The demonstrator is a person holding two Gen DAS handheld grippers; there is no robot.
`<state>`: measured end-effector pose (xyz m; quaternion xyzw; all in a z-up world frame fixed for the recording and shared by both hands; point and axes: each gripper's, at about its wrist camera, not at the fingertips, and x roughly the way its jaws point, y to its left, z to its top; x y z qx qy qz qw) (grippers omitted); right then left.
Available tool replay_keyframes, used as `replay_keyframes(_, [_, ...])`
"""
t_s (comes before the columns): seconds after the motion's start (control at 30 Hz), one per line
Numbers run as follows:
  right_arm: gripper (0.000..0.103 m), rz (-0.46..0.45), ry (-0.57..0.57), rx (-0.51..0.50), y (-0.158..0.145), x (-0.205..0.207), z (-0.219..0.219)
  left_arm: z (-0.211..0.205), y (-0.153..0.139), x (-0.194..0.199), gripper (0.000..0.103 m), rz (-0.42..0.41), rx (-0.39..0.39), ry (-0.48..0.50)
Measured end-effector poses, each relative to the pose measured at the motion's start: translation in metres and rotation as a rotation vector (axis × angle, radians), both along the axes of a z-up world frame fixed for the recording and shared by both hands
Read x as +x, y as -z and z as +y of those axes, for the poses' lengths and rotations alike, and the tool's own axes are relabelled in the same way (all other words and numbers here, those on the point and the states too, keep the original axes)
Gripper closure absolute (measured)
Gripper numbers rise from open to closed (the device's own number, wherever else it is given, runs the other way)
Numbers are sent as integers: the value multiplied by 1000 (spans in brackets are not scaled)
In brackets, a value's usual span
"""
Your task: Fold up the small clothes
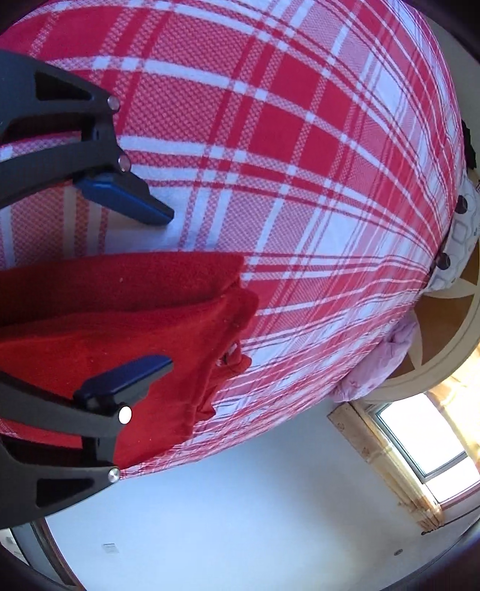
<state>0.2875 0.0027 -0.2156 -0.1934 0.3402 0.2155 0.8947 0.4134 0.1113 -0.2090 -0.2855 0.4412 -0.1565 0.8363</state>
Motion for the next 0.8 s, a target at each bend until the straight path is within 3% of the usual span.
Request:
replay_keyframes(0.07, [78, 0, 0, 6, 0, 0, 0, -3, 0, 2, 64, 7, 12, 10])
replay_keyframes(0.1, [81, -2, 2, 10, -1, -1, -1, -3, 3, 4, 89, 26, -3, 25])
replay_keyframes(0.17, [89, -10, 5, 39, -4, -2, -7, -2, 2, 1, 90, 5, -16, 15])
replay_keyframes(0.23, [90, -8, 7, 66, -8, -2, -11, -4, -5, -2, 90, -10, 3, 11])
replay_keyframes(0.4, [91, -1, 12, 198, -31, -10, -34, -8, -31, -4, 91, -37, -68, -1])
replay_keyframes(0.8, [92, 39, 173, 597, -91, -7, -169, -91, -103, 13, 91, -158, -114, 92])
